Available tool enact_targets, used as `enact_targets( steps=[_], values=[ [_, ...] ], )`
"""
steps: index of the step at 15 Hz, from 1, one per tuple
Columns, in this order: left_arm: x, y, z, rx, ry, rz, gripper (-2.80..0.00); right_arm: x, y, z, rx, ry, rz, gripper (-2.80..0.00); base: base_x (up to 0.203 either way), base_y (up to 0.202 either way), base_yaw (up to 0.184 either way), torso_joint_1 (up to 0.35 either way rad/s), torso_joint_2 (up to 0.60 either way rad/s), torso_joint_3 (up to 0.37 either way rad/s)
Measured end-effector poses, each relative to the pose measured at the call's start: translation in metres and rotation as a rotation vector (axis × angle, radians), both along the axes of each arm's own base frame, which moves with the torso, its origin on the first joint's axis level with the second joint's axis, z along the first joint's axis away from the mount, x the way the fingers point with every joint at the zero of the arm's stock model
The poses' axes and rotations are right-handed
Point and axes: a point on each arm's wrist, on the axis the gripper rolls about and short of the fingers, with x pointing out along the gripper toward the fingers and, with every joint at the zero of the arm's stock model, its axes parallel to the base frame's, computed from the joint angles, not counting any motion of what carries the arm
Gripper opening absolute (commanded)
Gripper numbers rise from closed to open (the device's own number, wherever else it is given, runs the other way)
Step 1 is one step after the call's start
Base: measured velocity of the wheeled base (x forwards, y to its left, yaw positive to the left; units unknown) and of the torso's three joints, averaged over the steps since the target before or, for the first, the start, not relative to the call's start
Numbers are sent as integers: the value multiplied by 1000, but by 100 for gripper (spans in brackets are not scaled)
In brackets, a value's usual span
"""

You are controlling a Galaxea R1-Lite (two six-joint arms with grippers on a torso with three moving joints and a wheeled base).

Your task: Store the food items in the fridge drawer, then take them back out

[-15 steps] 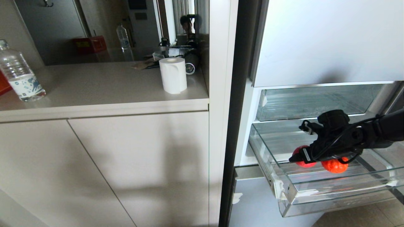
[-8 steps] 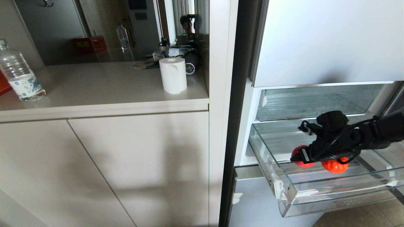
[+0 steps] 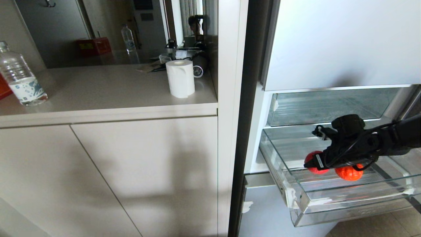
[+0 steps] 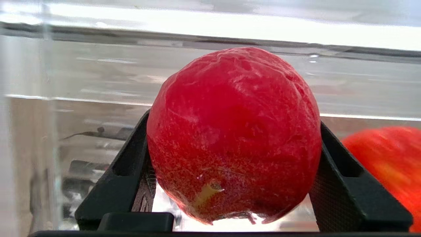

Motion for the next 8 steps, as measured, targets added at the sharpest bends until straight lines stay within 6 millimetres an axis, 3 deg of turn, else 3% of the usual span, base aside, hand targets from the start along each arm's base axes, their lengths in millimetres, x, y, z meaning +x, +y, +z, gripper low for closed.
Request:
enact_targets(
  steps=[3,8],
  values=[
    [0,0,0,0,0,0,-280,-20,1,30,2,-63,-7,-280,0,0,0,0,0,0],
    [0,0,0,0,0,0,-280,-79,1,77,-23,-171,-41,-280,0,0,0,0,0,0]
  ],
)
